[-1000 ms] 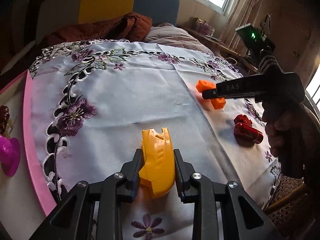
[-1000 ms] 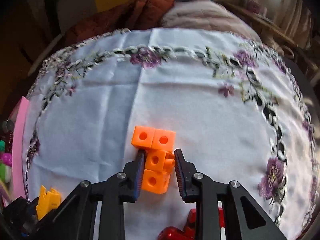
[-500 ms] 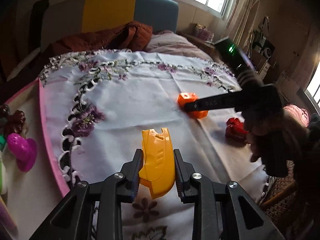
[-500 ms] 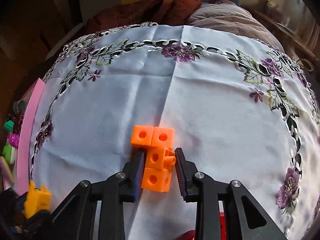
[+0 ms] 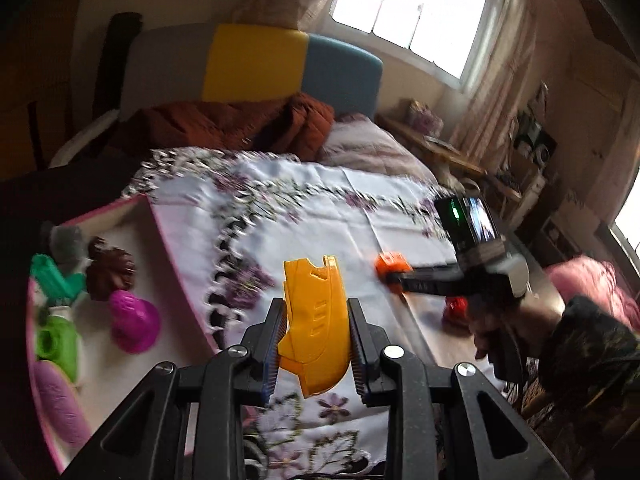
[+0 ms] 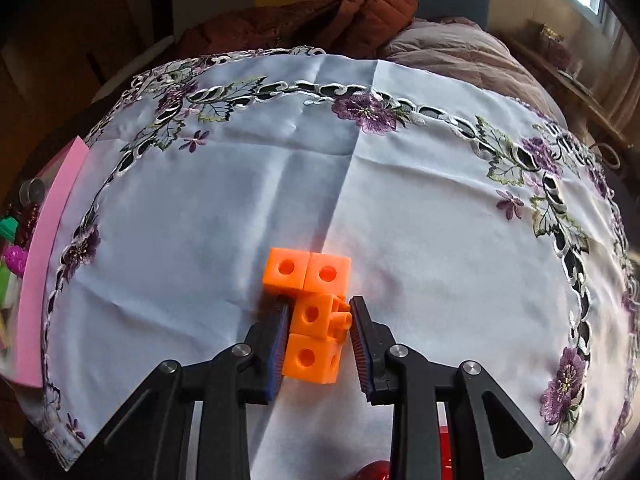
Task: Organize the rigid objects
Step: 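Carry the yellow piece into the tray and open the left gripper while the right holds the cubes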
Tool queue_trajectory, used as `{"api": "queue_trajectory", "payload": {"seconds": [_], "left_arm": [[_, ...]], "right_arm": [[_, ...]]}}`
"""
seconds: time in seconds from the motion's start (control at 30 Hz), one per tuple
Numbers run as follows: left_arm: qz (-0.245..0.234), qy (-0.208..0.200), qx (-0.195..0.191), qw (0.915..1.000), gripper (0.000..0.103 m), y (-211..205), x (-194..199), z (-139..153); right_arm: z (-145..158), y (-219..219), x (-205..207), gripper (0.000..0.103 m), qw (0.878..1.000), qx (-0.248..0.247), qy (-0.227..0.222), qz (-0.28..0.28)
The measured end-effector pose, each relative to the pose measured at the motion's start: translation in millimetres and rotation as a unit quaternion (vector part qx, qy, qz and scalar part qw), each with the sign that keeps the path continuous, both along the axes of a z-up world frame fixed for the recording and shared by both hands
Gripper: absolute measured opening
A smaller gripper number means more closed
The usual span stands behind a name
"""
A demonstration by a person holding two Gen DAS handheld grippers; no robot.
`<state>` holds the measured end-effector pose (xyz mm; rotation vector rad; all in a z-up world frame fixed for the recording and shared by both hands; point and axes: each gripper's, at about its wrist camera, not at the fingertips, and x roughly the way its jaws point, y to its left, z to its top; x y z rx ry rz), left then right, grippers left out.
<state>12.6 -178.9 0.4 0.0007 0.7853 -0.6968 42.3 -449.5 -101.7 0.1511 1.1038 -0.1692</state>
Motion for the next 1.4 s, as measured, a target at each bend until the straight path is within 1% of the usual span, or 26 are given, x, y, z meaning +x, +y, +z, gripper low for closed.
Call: {"api": "queue_trajectory", "payload": {"seconds": [0.07,0.17,0.27,0.4,0.5,0.67,0.77,0.8,0.83,0.9,0.97,1.07,1.13,1.2,1.27,1.3,1.33,1.4], "left_arm": [[0.016,0.002,-0.006,0.9998,0.029,13.8,6.4,4.7],[0.042,-0.002,-0.006,0.9991,0.029,38.0,13.9,9.9],[0.081,0.000,-0.003,0.9967,0.029,70.3,21.5,12.2],[0.141,-0.002,0.003,0.9900,0.029,119.1,28.4,15.9],[0.176,-0.006,0.008,0.9843,0.029,148.5,31.5,16.2],[0.216,0.023,0.000,0.9762,0.029,180.3,44.1,6.6],[0.214,0.050,-0.019,0.9754,0.029,185.2,49.8,-1.0],[0.212,0.061,-0.022,0.9751,0.029,183.4,51.7,-5.2],[0.209,0.064,-0.018,0.9756,0.029,179.6,51.1,-7.4],[0.196,0.069,-0.012,0.9781,0.029,167.5,49.9,-10.9],[0.177,0.090,-0.019,0.9799,0.029,152.9,52.8,-18.3],[0.153,0.136,-0.022,0.9785,0.029,126.6,60.7,-36.7],[0.144,0.151,-0.013,0.9779,0.029,113.9,64.1,-46.6],[0.150,0.170,-0.010,0.9738,0.029,107.7,70.0,-56.2],[0.179,0.175,-0.001,0.9681,0.029,108.7,78.6,-61.5],[0.188,0.173,-0.003,0.9668,0.029,108.9,83.2,-61.9],[0.196,0.162,0.005,0.9670,0.029,106.6,88.8,-61.7],[0.210,0.147,0.031,0.9661,0.029,102.9,99.7,-64.9]], "right_arm": [[-0.5,2.4,1.6,0.030,1.000,-0.007,0.000,0.004],[-0.4,2.2,2.2,0.030,1.000,-0.010,0.000,0.008],[-0.3,3.3,2.9,0.030,1.000,-0.018,0.000,0.015],[0.5,4.0,3.4,0.030,1.000,-0.024,0.002,0.018],[0.9,5.1,3.7,0.030,0.999,-0.030,0.003,0.021],[1.4,4.4,3.9,0.030,0.999,-0.029,0.003,0.021],[1.6,5.0,3.9,0.030,0.999,-0.031,0.003,0.022],[1.7,4.8,4.0,0.030,0.999,-0.031,0.003,0.022],[1.7,4.8,4.1,0.030,0.999,-0.031,0.003,0.022],[1.7,4.8,4.1,0.030,0.999,-0.033,0.003,0.023],[1.8,5.0,4.1,0.030,0.999,-0.034,0.003,0.024],[2.3,6.0,4.0,0.030,0.999,-0.038,0.004,0.025],[2.5,5.3,4.2,0.030,0.999,-0.036,0.004,0.025],[2.5,5.7,4.4,0.030,0.999,-0.037,0.004,0.027],[2.5,6.2,4.5,0.030,0.999,-0.039,0.005,0.029],[2.5,6.4,4.8,0.030,0.999,-0.040,0.005,0.030],[2.5,6.5,4.9,0.030,0.999,-0.041,0.005,0.031],[2.5,6.7,5.3,0.030,0.999,-0.042,0.006,0.033]]}}
